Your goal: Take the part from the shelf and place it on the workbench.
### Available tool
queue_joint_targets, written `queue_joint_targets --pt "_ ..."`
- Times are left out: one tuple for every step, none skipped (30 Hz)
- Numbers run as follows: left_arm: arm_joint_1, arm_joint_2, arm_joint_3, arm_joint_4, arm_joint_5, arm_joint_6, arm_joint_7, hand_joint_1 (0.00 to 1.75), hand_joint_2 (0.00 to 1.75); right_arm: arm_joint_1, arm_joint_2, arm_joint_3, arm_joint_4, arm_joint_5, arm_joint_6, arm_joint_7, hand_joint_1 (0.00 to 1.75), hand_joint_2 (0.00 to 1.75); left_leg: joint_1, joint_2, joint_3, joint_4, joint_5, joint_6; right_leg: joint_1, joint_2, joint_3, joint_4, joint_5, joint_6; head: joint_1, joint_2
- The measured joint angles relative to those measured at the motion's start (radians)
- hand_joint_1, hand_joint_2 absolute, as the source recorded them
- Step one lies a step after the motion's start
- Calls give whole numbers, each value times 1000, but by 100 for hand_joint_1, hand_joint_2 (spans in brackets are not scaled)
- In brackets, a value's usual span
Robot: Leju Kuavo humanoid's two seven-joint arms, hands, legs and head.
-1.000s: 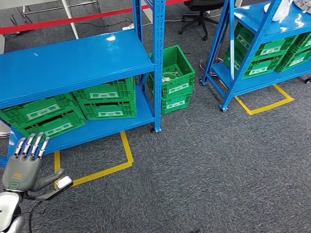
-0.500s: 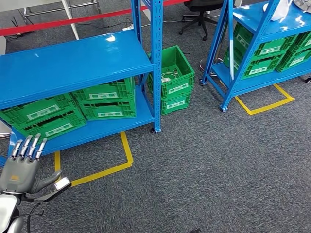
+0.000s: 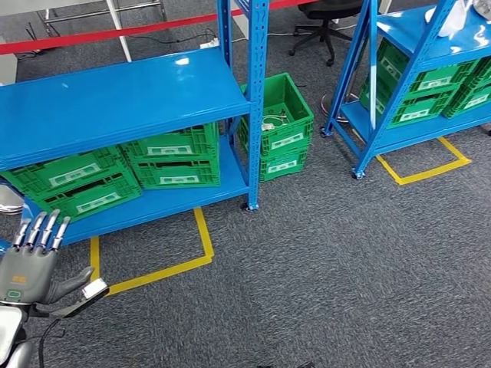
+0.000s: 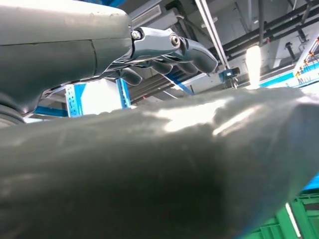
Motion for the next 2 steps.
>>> queue_joint_targets --pt "0 0 0 0 0 0 0 0 0 0 0 0 0 0 0 0 0 0 4 -9 0 3 -2 -6 -3 8 31 -65 38 2 0 0" --pt "0 -1 0 0 0 0 0 0 0 0 0 0 0 0 0 0 0 0 6 -14 1 5 -3 -10 -5 12 50 -104 60 3 0 0"
